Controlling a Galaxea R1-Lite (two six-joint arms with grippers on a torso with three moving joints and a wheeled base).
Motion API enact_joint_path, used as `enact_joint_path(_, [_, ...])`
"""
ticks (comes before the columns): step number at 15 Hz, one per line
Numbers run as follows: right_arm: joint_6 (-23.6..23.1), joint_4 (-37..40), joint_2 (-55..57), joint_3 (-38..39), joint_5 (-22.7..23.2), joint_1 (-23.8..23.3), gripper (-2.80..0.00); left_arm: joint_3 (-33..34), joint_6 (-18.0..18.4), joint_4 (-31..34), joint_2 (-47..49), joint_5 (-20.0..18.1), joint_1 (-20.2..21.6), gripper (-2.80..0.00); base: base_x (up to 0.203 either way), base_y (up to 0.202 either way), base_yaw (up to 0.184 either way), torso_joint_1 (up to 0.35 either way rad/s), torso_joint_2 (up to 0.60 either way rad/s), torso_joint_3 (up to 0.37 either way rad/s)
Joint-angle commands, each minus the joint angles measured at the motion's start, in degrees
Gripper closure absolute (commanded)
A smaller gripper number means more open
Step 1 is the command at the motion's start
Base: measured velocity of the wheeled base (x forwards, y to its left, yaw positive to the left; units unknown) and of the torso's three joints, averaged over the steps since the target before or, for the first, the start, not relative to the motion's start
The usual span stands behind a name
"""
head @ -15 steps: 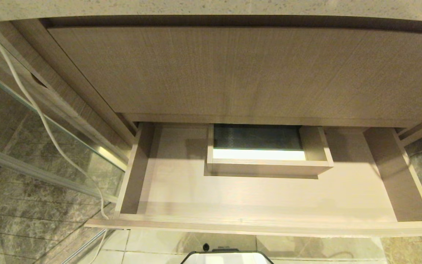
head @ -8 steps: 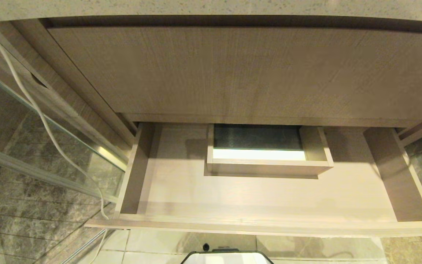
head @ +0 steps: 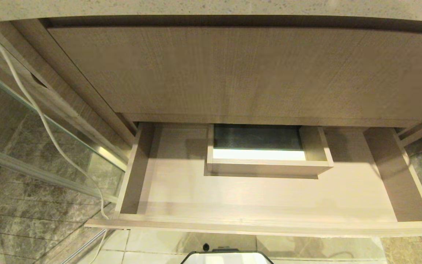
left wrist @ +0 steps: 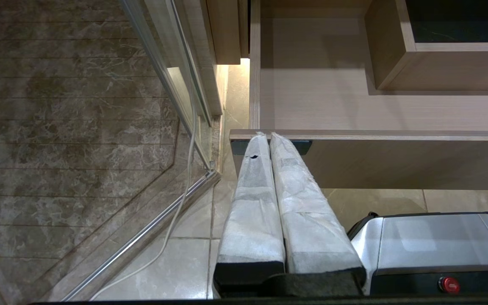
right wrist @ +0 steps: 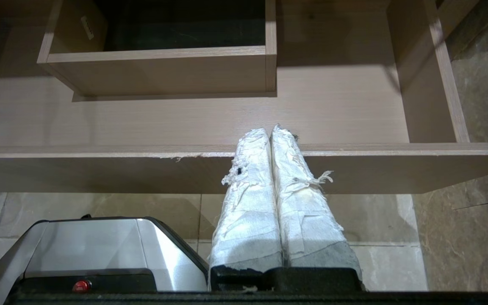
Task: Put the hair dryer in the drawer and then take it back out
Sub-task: Pick up the hairdryer
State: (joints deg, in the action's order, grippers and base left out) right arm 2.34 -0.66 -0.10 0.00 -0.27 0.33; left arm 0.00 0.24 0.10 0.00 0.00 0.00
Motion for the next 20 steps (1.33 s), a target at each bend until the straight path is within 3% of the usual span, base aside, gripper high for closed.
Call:
enact_joint_path(1, [0.03, -0.05, 0.01, 0.09, 0.00, 0.02, 0.00, 0.09, 0.02, -0.01, 0.00, 0.00, 0.00, 0.00, 0.000, 0.000, 0.000, 0.000, 0.00, 0.000])
enact_joint_path(20, [0.03, -0.05, 0.01, 0.09, 0.00, 0.02, 0.00, 0.09, 0.02, -0.01, 0.00, 0.00, 0.00, 0.00, 0.000, 0.000, 0.000, 0.000, 0.00, 0.000])
